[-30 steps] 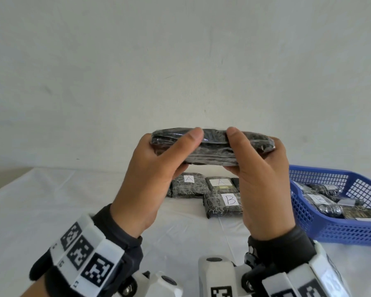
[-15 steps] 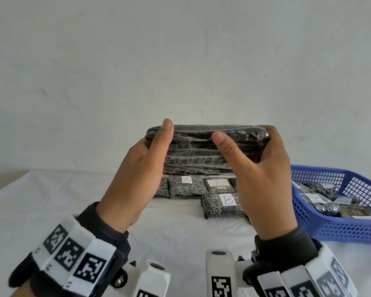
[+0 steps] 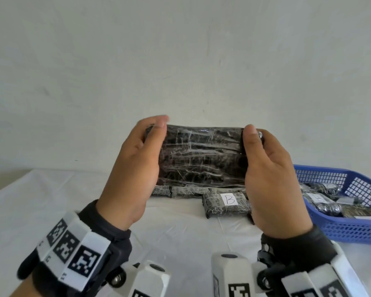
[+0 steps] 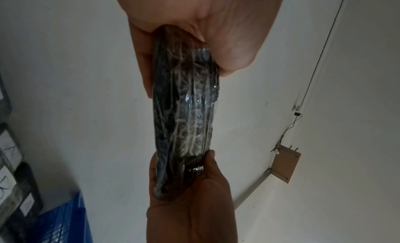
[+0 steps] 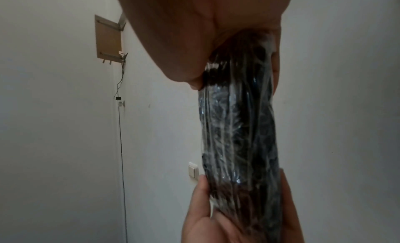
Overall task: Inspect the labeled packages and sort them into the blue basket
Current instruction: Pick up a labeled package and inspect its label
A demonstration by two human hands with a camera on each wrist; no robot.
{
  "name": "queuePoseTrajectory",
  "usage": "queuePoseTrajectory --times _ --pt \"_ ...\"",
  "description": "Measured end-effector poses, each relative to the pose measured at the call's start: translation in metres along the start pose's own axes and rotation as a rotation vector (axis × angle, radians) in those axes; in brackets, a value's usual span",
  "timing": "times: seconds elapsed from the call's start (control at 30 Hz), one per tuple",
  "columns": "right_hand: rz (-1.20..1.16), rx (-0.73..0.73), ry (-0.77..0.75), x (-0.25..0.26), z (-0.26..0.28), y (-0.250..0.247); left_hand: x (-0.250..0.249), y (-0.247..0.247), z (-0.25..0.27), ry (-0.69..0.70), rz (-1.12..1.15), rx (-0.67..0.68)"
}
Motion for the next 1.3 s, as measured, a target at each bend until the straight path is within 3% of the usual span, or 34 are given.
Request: queuePoseTrajectory --times 0.1,0.33,0.5,0.83,0.97,1.1,1.2,1.3 --pt "-0.02 0.006 0.052 -0.002 0.001 0.005 0.002 -0.001 -0.001 0.042 -0.011 0.03" --pt "0.045 -0.107 0.002 -0.006 0.003 0.012 0.003 0.006 0.005 0.089 -0.06 0.006" --pt "0.162 -0.212 -0.028 -0.008 0.004 0.014 0.011 0.01 0.006 0.052 -0.026 0.009" --pt "0.231 -0.149 0.002 -0.001 0.008 0.014 0.01 0.007 0.007 0.096 -0.085 0.041" --pt "0.253 -0.143 0.009 -0.005 0.004 0.009 0.008 0.005 0.005 0.049 -0.107 0.085" --pt "0.173 -0.049 0.121 -0.008 0.004 0.01 0.004 -0.005 -0.004 -0.021 -0.042 0.118" --pt "0.159 -0.038 0.102 -0.007 0.003 0.01 0.004 -0.011 -0.009 -0.113 0.002 0.117" --pt "0.068 -0.082 0.084 -0.006 0.0 0.007 0.005 -0.012 -0.009 -0.1 0.013 0.085"
Point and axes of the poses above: each hand's wrist, its own z-axis away from the middle knuckle, its own y-axis out of the palm, x = y × z, the point moved 1 cm from there along -z, towards the middle knuckle, and after that the axes turned 5 degrees about -x, right-handed, at the moved point
